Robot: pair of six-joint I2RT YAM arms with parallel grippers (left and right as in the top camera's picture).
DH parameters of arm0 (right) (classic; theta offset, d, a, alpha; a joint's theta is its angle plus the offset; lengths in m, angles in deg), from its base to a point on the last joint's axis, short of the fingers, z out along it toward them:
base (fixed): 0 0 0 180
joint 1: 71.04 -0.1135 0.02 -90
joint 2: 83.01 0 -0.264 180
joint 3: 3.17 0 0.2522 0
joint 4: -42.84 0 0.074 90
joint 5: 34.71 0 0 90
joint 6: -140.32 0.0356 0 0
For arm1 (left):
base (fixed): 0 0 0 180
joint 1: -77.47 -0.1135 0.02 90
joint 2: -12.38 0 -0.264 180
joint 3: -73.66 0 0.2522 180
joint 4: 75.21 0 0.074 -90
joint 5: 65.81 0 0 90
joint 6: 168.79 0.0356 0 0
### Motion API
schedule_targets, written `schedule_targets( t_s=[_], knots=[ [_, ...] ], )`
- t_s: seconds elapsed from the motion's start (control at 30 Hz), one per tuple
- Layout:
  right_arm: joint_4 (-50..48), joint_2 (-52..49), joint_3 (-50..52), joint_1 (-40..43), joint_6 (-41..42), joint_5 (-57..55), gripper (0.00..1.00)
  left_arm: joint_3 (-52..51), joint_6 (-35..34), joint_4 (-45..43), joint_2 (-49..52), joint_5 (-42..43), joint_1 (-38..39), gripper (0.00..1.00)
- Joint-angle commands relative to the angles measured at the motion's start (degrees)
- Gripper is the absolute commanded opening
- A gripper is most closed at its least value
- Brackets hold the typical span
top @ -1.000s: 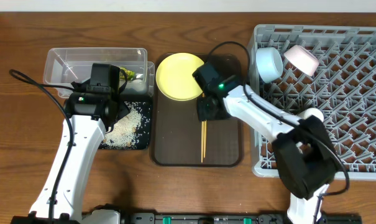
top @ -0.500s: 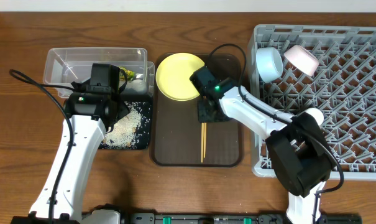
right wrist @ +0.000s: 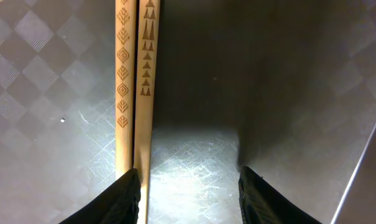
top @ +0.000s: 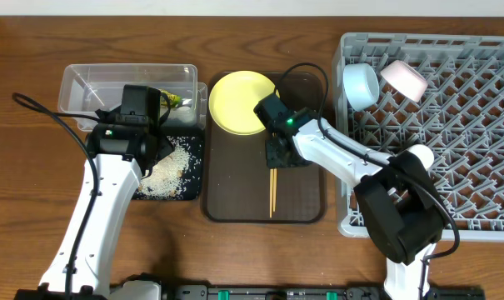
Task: Sort waste into correct bins and load items into the dishwasher rack
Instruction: 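Move the right gripper to the chopsticks and grasp one, then carry the chopstick to the rack's left edge and release it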
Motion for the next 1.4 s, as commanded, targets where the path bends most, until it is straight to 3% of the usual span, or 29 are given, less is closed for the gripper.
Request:
schedule_targets(
  t_s=[0.0,0.47,0.5,0.57,0.67,1.0,1.37],
  knots=[
    [-0.07,-1.03,1.81,-0.59,1.18,-1.07,0.49,0.26,-0.94,-0.04,0.04,-0.26,-0.28,0.71],
    [-2.29,-0.98,2.21,-0.09,1.11,-1.09,0.47,0.26,-0.94,-0.04,0.04,-0.26,-0.28,0.72],
    [-2.36,-0.98,2.21,-0.09,1.14,-1.07,0.43,0.26,-0.94,-0.02,0.04,-0.26,-0.28,0.71],
    [-2.32,-0.98,2.21,-0.11,1.11,-1.07,0.2,0.26,-0.94,-0.02,0.04,-0.26,-0.28,0.71],
    [-1.95,-0.98,2.21,-0.11,1.14,-1.05,0.02,0.26,-0.94,-0.02,0.04,-0.26,-0.28,0.71],
    [0.09,1.4,2.14,0.79,1.07,-0.9,0.01,0.26,-0.92,-0.02,0.04,-0.26,-0.28,0.71],
    [3.19,20.33,2.14,11.26,-10.67,-0.85,0.01,0.26,-0.92,-0.04,0.04,-0.26,-0.28,0.71]
  ],
)
